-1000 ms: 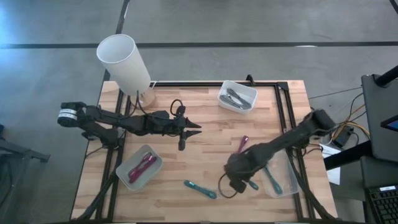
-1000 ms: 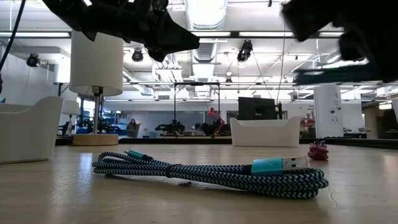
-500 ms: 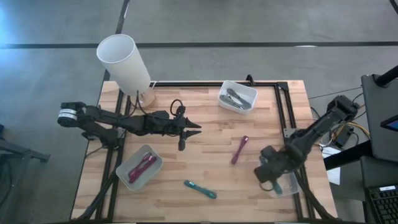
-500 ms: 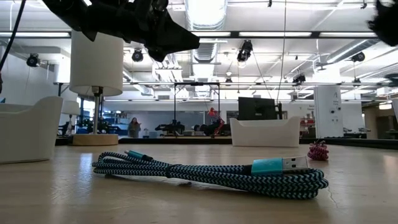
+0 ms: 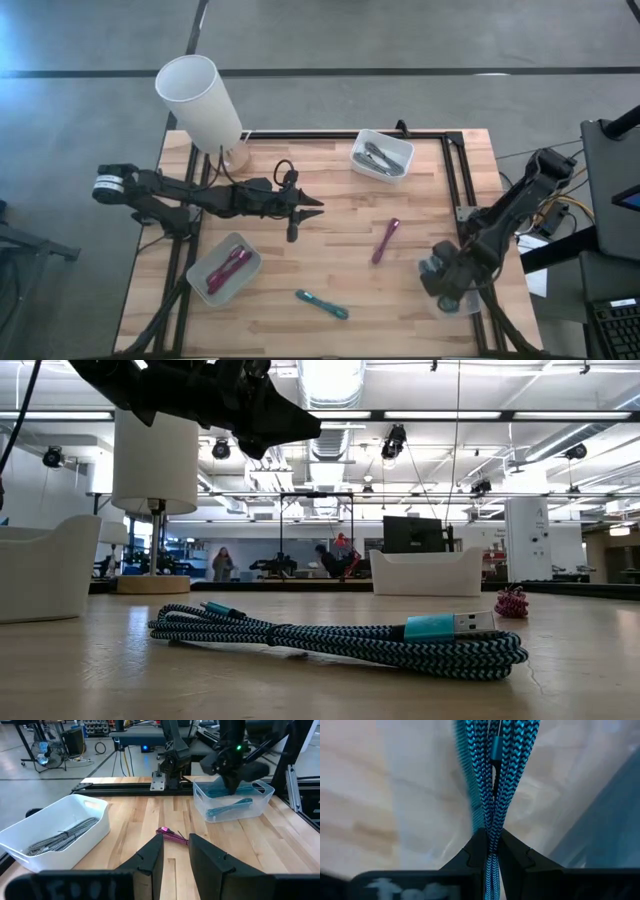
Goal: Pick & Place USB Port
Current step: Put the right blue patterned charger cable into the transparent bin, then put the red patterned charger cable into the gray bin
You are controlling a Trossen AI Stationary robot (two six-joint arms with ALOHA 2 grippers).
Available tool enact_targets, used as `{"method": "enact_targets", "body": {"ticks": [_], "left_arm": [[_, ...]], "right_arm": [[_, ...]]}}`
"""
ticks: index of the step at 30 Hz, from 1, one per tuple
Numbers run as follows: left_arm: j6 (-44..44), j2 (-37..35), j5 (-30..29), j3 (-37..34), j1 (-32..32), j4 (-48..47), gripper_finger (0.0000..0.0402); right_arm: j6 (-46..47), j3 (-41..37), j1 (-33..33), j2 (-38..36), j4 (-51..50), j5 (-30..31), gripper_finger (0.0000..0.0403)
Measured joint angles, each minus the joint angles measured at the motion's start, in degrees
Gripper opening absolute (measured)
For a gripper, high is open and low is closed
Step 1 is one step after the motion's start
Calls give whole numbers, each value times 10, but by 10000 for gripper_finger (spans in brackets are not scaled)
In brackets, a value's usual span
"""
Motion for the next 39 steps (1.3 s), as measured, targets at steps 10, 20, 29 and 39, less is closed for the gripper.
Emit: {"method": "enact_targets", "body": {"ticks": [10, 20, 29, 39], "left_arm": [[-1, 0, 0, 0, 0, 0, 97], [-2, 0, 0, 0, 0, 0, 97], [-2, 0, 0, 0, 0, 0, 97], [-2, 0, 0, 0, 0, 0, 97]], "right_arm": [[19, -69, 0, 8, 65, 0, 27], [28, -89, 0, 8, 99, -3, 49], [25, -84, -1, 8, 102, -1, 102], [12, -65, 0, 8, 82, -3, 130]]}}
